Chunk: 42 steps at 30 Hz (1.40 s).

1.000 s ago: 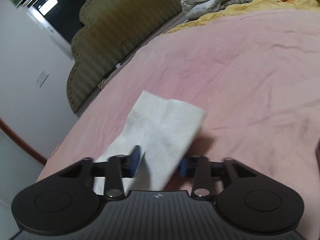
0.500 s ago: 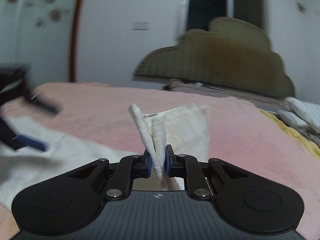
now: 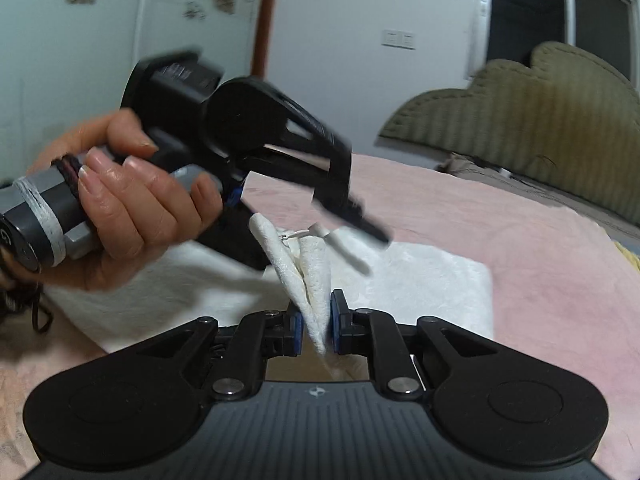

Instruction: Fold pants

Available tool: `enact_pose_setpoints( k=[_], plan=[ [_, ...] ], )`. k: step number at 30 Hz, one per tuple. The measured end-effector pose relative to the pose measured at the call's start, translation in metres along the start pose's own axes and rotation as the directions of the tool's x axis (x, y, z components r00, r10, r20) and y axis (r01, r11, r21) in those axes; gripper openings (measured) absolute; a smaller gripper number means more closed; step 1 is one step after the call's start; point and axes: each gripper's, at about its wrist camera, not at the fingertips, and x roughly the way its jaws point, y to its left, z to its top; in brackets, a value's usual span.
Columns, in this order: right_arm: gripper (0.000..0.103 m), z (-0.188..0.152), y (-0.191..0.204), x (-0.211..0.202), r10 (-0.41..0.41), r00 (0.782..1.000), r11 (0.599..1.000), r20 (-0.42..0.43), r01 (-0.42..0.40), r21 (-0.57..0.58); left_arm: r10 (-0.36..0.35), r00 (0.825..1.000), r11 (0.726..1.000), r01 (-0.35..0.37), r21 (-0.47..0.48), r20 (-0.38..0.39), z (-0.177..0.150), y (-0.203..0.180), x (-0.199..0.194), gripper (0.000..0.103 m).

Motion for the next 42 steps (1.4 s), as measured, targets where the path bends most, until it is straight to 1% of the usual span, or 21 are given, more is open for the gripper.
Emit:
enact_pose_setpoints(
  k=[2,4,6,9,12,14,15,17,20,22,23,24,25,27,28,30,33,35,37,39,42],
  plan=[
    [0.013,0.004,0.009,0.005,0.038,0.999,0.999,0.004,-0.038,-0.015,0.103,0.993,0.984,-0.111,0.142,0.061,-0.004,-0.011,-0.021,0.010],
    [0.013,0.009,0.021,0.010,0.095,0.995,0.995,0.019,-0.095,-0.030,0.206,0.967,0.934,-0.240,0.265,0.150,-0.013,-0.020,-0.045,0.008],
    [0.013,0.012,0.034,0.015,0.153,0.988,0.987,0.031,-0.151,-0.053,0.276,0.934,0.886,-0.338,0.316,0.226,-0.022,-0.019,-0.066,0.008],
    [0.013,0.015,0.053,0.027,0.220,0.975,0.973,0.027,-0.218,-0.077,0.356,0.890,0.847,-0.436,0.306,0.284,-0.030,-0.007,-0.081,0.009],
    [0.014,0.012,0.071,0.046,0.263,0.965,0.962,-0.012,-0.263,-0.080,0.464,0.828,0.771,-0.552,0.317,0.315,-0.034,0.006,-0.080,0.019],
    [0.022,0.010,0.081,0.058,0.264,0.961,0.958,-0.083,-0.271,-0.091,0.495,0.808,0.749,-0.584,0.314,0.321,-0.039,0.014,-0.084,0.041],
    [0.023,0.010,0.086,0.059,0.253,0.962,0.958,-0.104,-0.264,-0.114,0.494,0.803,0.746,-0.589,0.311,0.335,-0.040,0.015,-0.089,0.046],
    [0.032,0.014,0.089,0.048,0.248,0.962,0.949,-0.112,-0.265,-0.173,0.510,0.767,0.722,-0.628,0.289,0.390,-0.042,0.016,-0.106,0.058],
    [0.033,0.023,0.074,0.022,0.404,0.912,0.904,-0.068,-0.410,-0.119,0.554,0.690,0.670,-0.702,0.243,0.465,-0.035,0.014,-0.123,0.058],
    [0.033,0.032,0.057,0.013,0.490,0.872,0.872,-0.006,-0.490,-0.022,0.568,0.676,0.661,-0.715,0.228,0.469,-0.025,0.013,-0.127,0.058],
    [0.033,0.034,0.052,0.013,0.491,0.871,0.871,0.017,-0.491,0.012,0.572,0.678,0.654,-0.717,0.243,0.461,-0.021,0.011,-0.124,0.059],
    [0.033,0.034,0.047,0.018,0.471,0.882,0.881,0.021,-0.472,0.036,0.579,0.679,0.631,-0.724,0.278,0.451,-0.017,0.008,-0.116,0.059],
    [0.033,0.033,0.047,0.026,0.434,0.901,0.900,-0.003,-0.433,0.048,0.599,0.666,0.594,-0.742,0.312,0.444,-0.017,0.011,-0.108,0.059],
    [0.033,0.028,0.054,0.047,0.352,0.931,0.936,-0.098,-0.348,0.051,0.657,0.612,0.496,-0.790,0.359,0.440,-0.021,0.017,-0.090,0.059],
    [0.033,0.024,0.059,0.058,0.345,0.923,0.939,-0.169,-0.341,0.048,0.666,0.589,0.466,-0.808,0.361,0.459,-0.024,0.018,-0.088,0.061],
    [0.035,0.019,0.064,0.055,0.373,0.912,0.927,-0.169,-0.375,0.020,0.665,0.558,0.450,-0.830,0.330,0.496,-0.031,0.020,-0.100,0.060],
    [0.035,0.024,0.064,0.046,0.386,0.914,0.920,-0.127,-0.391,-0.012,0.668,0.536,0.476,-0.841,0.257,0.517,-0.036,0.024,-0.131,0.067],
    [0.035,0.029,0.057,0.053,0.372,0.923,0.928,-0.094,-0.372,0.025,0.675,0.524,0.490,-0.845,0.215,0.519,-0.036,0.028,-0.153,0.072],
    [0.035,0.021,0.064,0.055,0.372,0.920,0.927,-0.124,-0.363,0.094,0.680,0.505,0.490,-0.852,0.183,0.532,-0.042,0.030,-0.172,0.078],
    [0.045,0.015,0.066,0.064,0.417,0.892,0.908,-0.176,-0.403,0.111,0.695,0.461,0.461,-0.874,0.151,0.552,-0.051,0.033,-0.191,0.081],
    [0.050,0.014,0.076,0.054,0.376,0.910,0.921,-0.175,-0.387,-0.036,0.721,0.384,0.419,-0.905,0.079,0.577,-0.069,0.045,-0.223,0.081]
  ],
)
